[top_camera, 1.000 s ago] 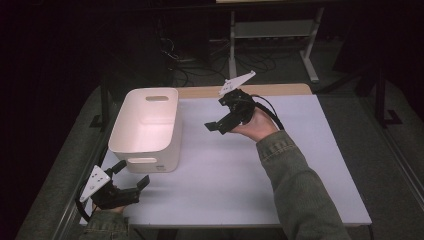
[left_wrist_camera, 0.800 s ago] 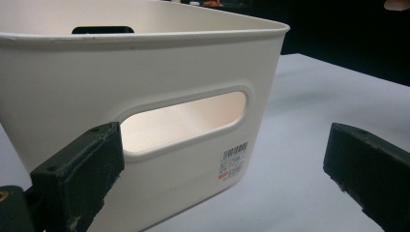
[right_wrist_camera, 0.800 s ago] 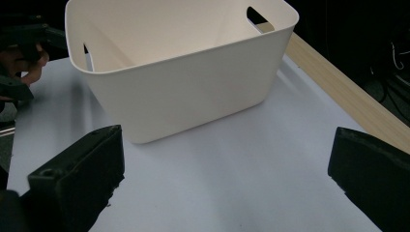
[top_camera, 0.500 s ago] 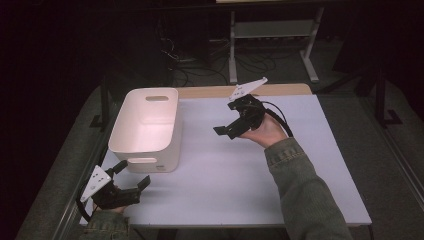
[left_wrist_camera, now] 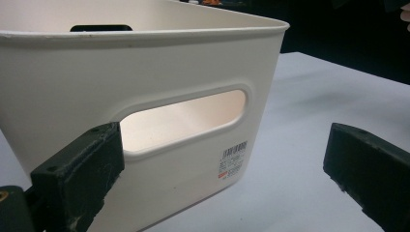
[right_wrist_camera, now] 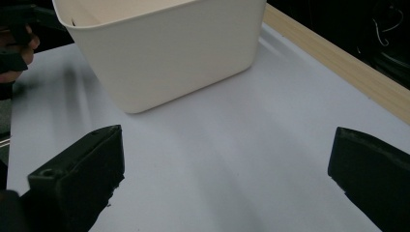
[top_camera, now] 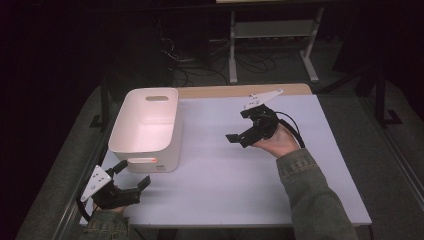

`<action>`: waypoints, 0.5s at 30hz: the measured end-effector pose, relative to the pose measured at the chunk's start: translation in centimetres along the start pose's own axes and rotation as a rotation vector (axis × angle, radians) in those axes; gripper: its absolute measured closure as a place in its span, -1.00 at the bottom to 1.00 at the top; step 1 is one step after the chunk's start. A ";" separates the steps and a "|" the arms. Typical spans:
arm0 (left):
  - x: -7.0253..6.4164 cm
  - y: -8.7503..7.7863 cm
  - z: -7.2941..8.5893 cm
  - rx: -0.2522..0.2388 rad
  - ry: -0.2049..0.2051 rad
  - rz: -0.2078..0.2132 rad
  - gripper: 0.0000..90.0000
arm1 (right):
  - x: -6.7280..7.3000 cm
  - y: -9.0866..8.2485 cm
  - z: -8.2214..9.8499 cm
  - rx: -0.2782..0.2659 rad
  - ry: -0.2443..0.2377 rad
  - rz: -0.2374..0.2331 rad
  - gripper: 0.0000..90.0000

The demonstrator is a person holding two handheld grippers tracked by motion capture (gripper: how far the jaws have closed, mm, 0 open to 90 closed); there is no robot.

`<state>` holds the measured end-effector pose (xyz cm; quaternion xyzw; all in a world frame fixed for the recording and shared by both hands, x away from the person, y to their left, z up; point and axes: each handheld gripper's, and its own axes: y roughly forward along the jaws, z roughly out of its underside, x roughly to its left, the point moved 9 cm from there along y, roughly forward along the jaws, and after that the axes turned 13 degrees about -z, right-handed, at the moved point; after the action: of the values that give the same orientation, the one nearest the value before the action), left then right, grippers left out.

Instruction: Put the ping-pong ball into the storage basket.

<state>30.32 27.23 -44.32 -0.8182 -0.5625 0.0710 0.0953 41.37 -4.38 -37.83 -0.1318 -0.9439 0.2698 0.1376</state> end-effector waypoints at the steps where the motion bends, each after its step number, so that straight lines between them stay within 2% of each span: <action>1: 0.0 0.0 0.0 0.000 0.000 0.000 -0.99 | -0.1 -0.2 0.2 -0.005 0.003 0.004 -1.00; 8: 0.0 0.0 0.0 0.004 0.003 -0.001 -0.99 | -0.5 -1.5 1.6 -0.024 0.023 0.030 -1.00; 15: 0.0 0.0 0.0 0.002 0.001 -0.005 -0.99 | 0.2 -2.8 3.1 -0.025 0.027 0.050 -1.00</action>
<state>30.33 27.27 -44.34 -0.8168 -0.5644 0.0709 0.0964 39.67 -8.04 -38.77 -0.1608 -0.9416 0.2598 0.1417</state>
